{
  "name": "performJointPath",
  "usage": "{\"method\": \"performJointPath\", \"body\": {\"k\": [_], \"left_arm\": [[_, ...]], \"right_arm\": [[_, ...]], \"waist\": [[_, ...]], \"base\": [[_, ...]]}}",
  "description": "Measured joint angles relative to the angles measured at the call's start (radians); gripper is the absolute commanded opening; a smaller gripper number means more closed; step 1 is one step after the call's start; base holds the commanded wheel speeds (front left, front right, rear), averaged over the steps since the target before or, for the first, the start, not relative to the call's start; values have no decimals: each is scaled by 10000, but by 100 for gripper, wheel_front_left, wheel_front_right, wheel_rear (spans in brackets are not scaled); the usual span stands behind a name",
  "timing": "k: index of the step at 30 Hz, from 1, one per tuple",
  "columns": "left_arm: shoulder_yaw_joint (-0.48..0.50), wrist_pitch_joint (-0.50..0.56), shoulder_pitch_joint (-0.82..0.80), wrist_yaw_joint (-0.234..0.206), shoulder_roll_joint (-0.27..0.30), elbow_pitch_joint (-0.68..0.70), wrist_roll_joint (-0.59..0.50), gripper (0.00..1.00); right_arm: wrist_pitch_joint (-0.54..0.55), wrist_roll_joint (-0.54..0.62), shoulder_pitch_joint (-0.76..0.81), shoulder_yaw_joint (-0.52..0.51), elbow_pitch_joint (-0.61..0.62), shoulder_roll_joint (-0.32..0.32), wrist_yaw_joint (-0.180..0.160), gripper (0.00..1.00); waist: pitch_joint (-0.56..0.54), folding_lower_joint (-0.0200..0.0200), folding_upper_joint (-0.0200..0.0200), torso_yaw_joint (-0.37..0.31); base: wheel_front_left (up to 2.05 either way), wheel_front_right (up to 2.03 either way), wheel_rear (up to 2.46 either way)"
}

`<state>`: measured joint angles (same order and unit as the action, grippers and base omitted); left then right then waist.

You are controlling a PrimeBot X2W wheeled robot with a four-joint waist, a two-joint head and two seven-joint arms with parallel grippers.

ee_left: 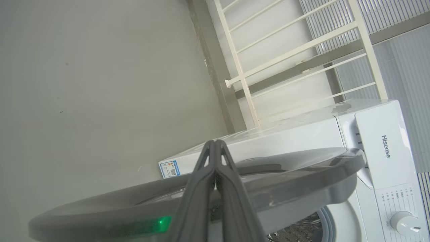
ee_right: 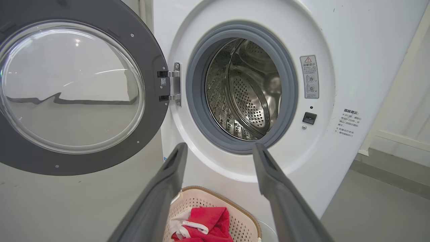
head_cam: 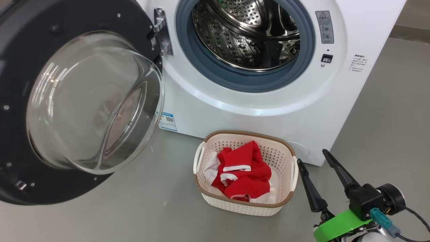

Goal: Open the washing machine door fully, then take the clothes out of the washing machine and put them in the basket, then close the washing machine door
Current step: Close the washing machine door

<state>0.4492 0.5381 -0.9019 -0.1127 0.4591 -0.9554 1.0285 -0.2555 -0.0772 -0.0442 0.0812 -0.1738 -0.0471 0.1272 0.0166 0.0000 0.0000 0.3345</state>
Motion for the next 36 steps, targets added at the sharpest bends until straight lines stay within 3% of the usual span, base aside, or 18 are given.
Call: {"method": "performJointPath", "body": {"k": [16,36], "left_arm": [[462,1519,452,518,-270,395,1016,0],[853,3078,1967,376,-1883,3338,2276,0]], "right_arm": [[0,0,-2,42,-23,0,0,100],[0,-33,-3,-10,15,0,0,100]], "waist": [[120,0,1,33],[168,-1,0,378]], "base": [[0,0,0],[0,0,0]]}}
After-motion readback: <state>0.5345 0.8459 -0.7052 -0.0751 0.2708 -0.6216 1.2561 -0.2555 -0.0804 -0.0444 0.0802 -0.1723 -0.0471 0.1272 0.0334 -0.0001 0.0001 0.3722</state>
